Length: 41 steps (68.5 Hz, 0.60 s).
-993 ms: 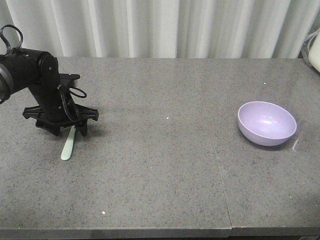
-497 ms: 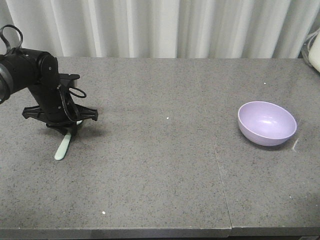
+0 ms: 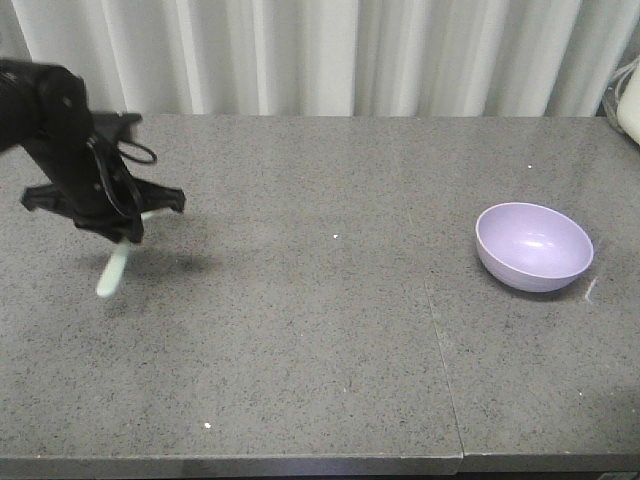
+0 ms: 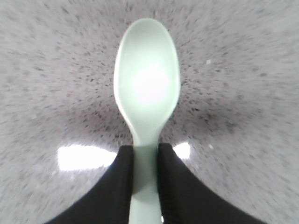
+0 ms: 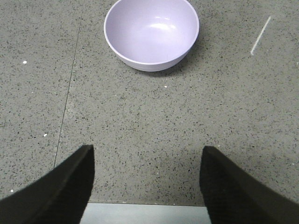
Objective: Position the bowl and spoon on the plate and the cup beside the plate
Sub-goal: 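Lift the spoon with the left gripper and raise it away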
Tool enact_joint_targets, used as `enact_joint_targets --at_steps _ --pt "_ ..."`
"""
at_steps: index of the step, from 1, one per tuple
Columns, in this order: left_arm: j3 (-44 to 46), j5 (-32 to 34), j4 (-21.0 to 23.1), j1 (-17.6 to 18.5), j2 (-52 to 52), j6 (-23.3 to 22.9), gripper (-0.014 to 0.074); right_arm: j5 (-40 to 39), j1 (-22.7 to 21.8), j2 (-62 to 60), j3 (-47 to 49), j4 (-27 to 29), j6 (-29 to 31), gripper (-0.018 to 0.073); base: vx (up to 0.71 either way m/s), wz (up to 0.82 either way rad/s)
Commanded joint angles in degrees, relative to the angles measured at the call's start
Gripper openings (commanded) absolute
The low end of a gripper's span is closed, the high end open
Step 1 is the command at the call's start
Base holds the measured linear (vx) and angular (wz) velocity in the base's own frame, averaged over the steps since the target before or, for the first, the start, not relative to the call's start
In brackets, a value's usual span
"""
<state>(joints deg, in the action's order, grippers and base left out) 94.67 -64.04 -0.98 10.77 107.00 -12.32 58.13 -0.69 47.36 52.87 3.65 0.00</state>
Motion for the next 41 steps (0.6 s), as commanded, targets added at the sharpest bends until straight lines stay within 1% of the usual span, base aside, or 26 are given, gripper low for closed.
enact_joint_targets --at_steps 1,20,31,41 --pt "1.6 -1.0 0.3 0.4 -8.5 -0.5 -0.0008 -3.1 -0.2 -0.1 1.9 0.0 0.6 0.0482 0.0 0.0" --pt "1.6 -7.6 0.3 0.4 -22.2 0.8 -0.0008 -2.6 -0.2 -0.1 1.9 0.0 0.6 0.0482 0.0 0.0" --pt "1.4 -7.7 0.4 0.4 -28.6 0.8 -0.0008 -2.6 -0.2 -0.1 1.9 0.0 0.6 0.0482 0.0 0.0" --pt "1.4 -7.7 0.3 0.4 -31.8 0.8 -0.0008 -2.7 -0.2 -0.1 1.9 0.0 0.6 0.0482 0.0 0.0"
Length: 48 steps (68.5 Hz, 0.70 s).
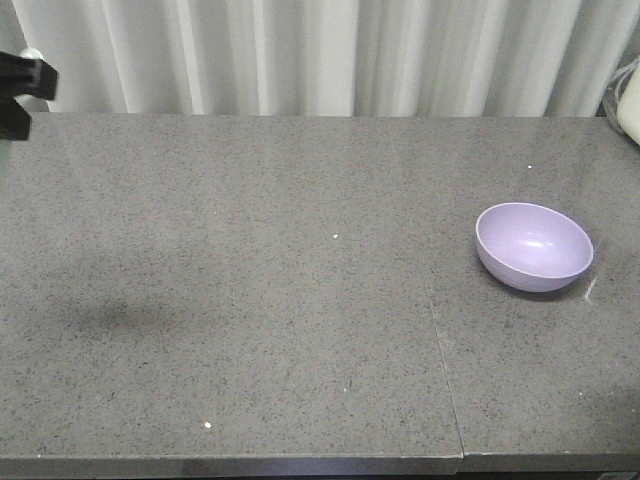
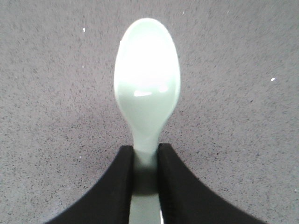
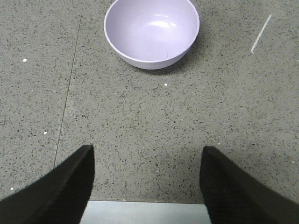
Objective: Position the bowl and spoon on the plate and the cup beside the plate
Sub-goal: 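Lift the spoon with the left gripper and raise it away, then grasp the lavender bowl rim with the right gripper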
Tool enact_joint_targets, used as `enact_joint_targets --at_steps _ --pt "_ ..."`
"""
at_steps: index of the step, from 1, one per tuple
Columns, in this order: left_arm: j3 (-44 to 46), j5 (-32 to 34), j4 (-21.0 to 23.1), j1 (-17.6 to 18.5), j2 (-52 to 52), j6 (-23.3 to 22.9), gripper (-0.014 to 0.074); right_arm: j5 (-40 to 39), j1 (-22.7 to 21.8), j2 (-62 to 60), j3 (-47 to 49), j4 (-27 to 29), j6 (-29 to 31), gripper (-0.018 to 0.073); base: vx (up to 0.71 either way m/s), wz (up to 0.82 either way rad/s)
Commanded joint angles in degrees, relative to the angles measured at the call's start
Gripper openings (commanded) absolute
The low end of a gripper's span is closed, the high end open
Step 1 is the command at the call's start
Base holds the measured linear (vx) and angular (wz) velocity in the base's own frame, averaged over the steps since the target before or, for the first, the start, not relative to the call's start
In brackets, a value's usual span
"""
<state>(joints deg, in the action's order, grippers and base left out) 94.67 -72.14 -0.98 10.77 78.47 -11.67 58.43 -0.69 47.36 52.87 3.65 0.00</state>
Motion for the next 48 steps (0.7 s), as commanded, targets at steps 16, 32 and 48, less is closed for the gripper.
enact_joint_targets --at_steps 16,32,48 --pt "1.4 0.5 0.3 0.4 -4.0 0.3 -0.0006 -3.8 -0.2 0.4 1.9 -0.4 -0.6 0.0482 0.0 0.0" --pt "1.4 0.4 0.3 0.4 -4.0 0.3 -0.0006 -7.2 -0.2 7.4 5.6 -3.7 -3.7 0.0482 0.0 0.0" --pt "1.4 0.4 0.3 0.4 -4.0 0.3 -0.0006 -9.4 -0.6 19.8 12.9 -5.6 -4.1 0.0482 0.0 0.0"
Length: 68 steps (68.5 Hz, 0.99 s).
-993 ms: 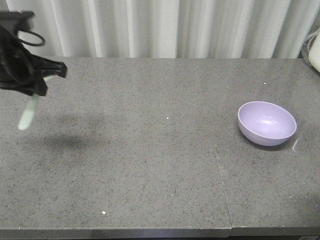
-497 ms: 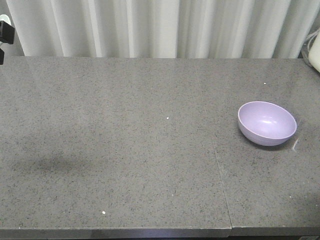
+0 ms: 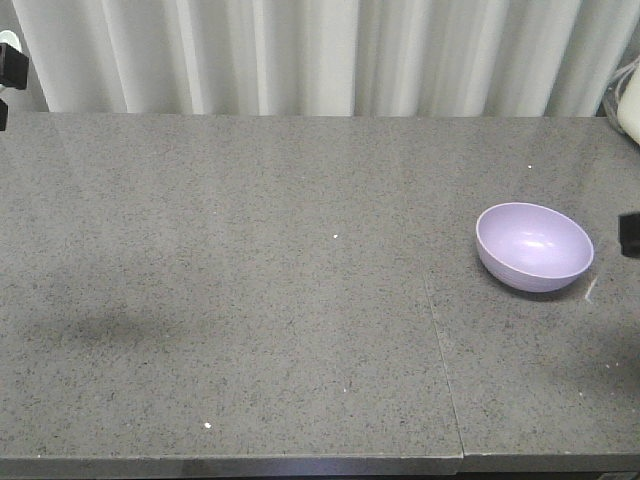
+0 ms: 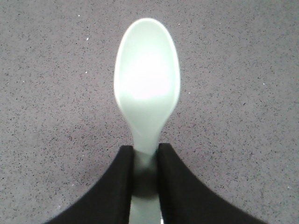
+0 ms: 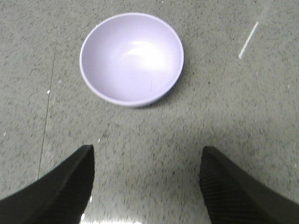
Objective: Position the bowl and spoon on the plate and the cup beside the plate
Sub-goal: 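Grasp the lavender bowl rim with the right gripper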
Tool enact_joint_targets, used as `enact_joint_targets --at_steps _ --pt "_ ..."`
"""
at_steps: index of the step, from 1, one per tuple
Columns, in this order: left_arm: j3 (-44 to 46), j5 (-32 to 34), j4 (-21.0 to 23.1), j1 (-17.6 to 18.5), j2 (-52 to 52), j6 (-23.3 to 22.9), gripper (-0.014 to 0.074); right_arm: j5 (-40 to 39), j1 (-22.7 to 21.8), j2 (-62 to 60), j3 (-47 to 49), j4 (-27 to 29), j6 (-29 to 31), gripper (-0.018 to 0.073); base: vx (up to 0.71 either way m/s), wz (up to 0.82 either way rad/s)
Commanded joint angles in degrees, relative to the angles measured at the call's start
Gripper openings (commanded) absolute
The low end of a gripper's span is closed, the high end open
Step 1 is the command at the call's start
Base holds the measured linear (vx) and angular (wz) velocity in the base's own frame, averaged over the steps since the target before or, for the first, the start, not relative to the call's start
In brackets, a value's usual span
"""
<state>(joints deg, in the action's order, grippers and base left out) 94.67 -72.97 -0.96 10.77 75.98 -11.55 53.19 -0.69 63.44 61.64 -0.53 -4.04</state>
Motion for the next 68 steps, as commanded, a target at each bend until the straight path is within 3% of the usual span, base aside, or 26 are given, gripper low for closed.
enact_joint_targets --at_steps 1,22,52,68 --pt "1.4 1.3 0.3 0.4 -1.5 0.2 -0.0006 -4.2 -0.8 4.5 4.5 -1.4 -0.1 0.0482 0.0 0.0" --pt "1.4 1.3 0.3 0.4 -1.5 0.2 -0.0006 -8.5 -7.1 21.2 11.8 1.4 6.5 0.0482 0.0 0.0" --pt "1.4 1.3 0.3 0.4 -1.5 0.2 -0.0006 -15.1 -7.0 36.0 15.1 4.1 9.4 0.0477 0.0 0.0" --pt "1.4 1.3 0.3 0.4 -1.5 0.2 -0.0006 -15.9 -7.0 39.2 15.0 4.2 9.4 0.0375 0.0 0.0"
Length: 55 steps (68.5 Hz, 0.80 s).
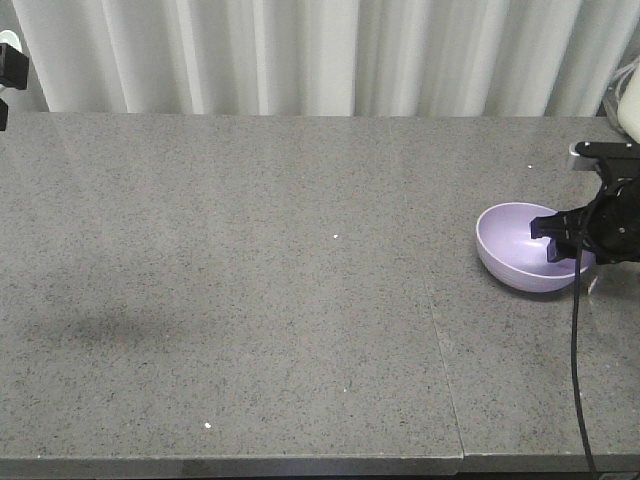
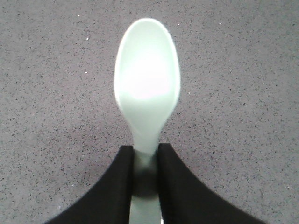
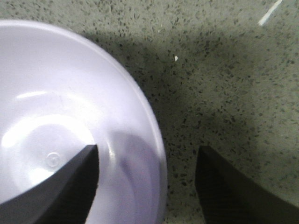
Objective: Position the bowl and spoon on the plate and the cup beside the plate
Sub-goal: 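Grasp the lavender bowl rim with the right gripper, then lift the bowl with the right gripper off the counter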
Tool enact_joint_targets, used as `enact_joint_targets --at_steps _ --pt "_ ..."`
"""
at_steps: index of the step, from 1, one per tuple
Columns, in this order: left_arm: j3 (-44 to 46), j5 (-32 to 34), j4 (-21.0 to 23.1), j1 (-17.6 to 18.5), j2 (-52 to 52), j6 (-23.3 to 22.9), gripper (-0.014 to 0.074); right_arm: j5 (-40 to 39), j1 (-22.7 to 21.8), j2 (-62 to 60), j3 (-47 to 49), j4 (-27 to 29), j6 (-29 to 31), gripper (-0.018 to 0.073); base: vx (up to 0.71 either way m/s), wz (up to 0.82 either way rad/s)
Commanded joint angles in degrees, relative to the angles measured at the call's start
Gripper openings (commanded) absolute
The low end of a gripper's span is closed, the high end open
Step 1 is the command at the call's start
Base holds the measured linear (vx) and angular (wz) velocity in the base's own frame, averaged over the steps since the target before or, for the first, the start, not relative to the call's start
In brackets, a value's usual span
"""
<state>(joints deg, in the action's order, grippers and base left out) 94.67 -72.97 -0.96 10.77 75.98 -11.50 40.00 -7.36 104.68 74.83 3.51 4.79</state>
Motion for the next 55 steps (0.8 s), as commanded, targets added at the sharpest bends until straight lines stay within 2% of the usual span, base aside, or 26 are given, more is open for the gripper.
enact_joint_targets --at_steps 1,8,20,38,55 --pt "1.4 1.3 0.3 0.4 -1.5 0.1 -0.0006 -2.7 -0.4 -2.0 1.8 0.2 0.6 0.0363 0.0 0.0" --pt "1.4 1.3 0.3 0.4 -1.5 0.1 -0.0006 -2.7 -0.4 -2.0 1.8 0.2 0.6 0.0251 0.0 0.0" --pt "1.4 1.3 0.3 0.4 -1.5 0.1 -0.0006 -2.7 -0.4 -2.0 1.8 0.2 0.5 -0.0015 0.0 0.0" --pt "1.4 1.3 0.3 0.4 -1.5 0.1 -0.0006 0.4 -0.4 -5.6 1.8 0.1 0.3 -0.0009 0.0 0.0" --pt "1.4 1.3 0.3 0.4 -1.5 0.1 -0.0006 6.5 -0.4 -18.3 1.8 0.1 0.3 -0.0006 0.0 0.0"
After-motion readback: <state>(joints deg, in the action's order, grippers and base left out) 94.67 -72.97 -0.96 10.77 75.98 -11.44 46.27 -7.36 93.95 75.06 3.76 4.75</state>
